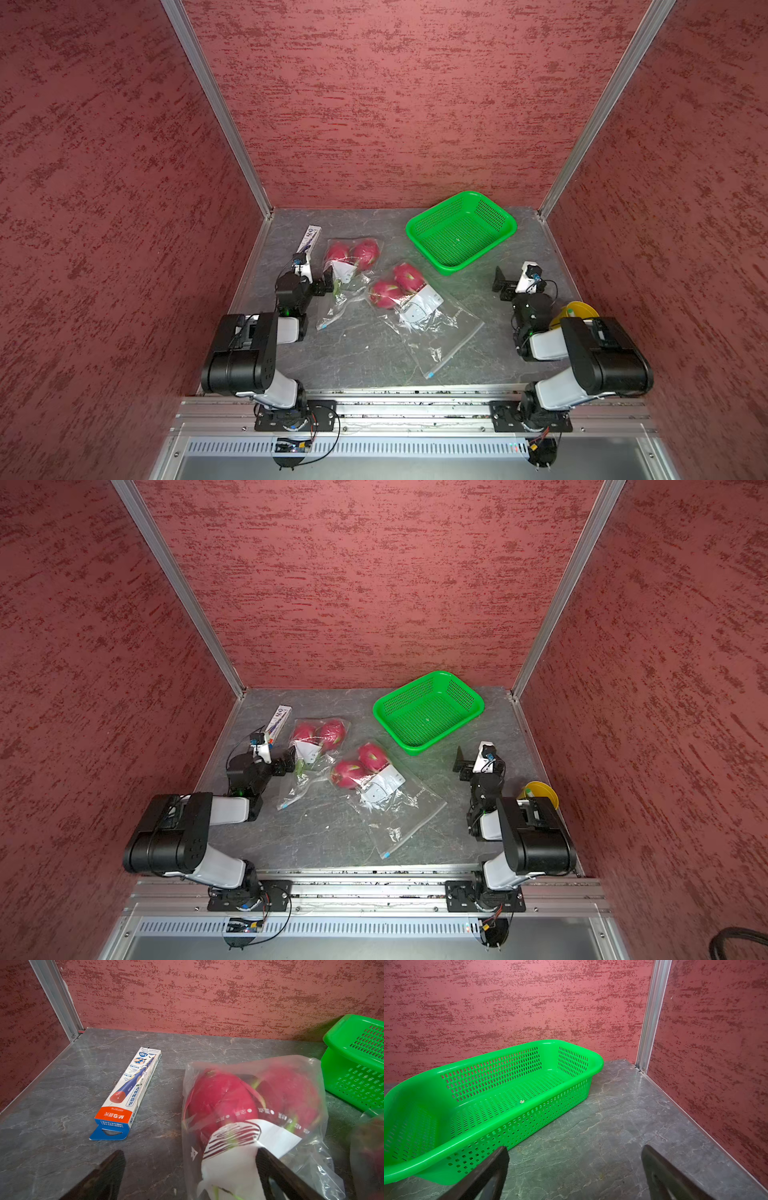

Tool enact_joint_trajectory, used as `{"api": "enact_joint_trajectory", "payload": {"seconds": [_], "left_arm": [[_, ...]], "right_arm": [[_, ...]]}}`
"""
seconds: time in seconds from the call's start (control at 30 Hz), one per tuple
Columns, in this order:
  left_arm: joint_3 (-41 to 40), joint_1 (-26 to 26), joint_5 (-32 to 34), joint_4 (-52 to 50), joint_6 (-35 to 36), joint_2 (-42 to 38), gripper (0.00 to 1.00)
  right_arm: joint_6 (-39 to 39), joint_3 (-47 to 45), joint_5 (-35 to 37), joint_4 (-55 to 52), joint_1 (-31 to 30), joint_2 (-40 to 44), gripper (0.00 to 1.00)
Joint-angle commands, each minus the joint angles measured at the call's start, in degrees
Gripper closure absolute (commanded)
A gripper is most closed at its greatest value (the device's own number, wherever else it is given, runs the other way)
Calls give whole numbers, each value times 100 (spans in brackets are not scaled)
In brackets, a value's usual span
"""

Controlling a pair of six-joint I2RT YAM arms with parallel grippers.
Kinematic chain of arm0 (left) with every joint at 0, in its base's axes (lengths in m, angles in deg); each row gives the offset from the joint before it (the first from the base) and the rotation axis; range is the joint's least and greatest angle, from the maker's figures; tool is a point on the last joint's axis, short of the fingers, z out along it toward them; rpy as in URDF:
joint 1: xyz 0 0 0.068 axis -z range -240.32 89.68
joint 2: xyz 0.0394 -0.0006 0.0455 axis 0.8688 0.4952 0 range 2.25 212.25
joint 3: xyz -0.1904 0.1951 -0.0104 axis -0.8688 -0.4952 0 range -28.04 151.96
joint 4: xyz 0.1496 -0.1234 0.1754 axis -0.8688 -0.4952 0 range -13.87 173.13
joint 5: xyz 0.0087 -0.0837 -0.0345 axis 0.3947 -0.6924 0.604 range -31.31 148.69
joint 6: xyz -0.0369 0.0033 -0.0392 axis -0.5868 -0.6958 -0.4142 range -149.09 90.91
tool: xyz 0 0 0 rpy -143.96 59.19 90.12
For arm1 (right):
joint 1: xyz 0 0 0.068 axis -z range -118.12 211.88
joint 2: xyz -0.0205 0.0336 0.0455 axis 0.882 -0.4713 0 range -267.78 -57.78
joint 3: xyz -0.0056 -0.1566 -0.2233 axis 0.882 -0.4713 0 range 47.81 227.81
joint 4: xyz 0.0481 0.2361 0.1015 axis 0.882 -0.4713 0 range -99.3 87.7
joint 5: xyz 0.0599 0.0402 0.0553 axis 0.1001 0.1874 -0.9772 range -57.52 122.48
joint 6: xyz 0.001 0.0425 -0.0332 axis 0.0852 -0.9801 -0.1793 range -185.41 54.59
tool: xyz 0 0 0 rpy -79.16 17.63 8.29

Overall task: Open the zip-top bag and take out the dragon fruit
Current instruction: Pick up the zipper food storage bag at the center of the board.

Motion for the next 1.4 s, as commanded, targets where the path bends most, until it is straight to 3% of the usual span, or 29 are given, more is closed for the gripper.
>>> {"api": "enact_joint_trajectory", "payload": {"seconds": [0.0, 0.43, 0.8, 1.0, 1.17, 1.27, 1.37], "left_arm": [[69, -3, -116, 98, 59, 47, 0], [61, 47, -13, 107, 75, 43, 0], [71, -122, -346, 98, 5, 47, 0], [254, -104, 337, -605, -235, -402, 0], [742, 26, 1029, -2178, -593, -1409, 0], [1073, 164, 713, -2815, -1258, -1904, 0], [1406, 614, 637, -3323, -1449, -2047, 0]], "right_arm": [[40, 104, 108, 188, 39, -37, 1], [40, 104, 108, 196, 40, -33, 1], [13, 148, 25, 112, 75, -43, 1], [-124, 2, 419, 202, 71, 196, 1], [-260, 292, 883, -1055, 50, 1085, 1], [-804, 772, 1080, -2460, 45, 1664, 1], [-1484, 1112, 741, -3342, 49, 2059, 1]]}}
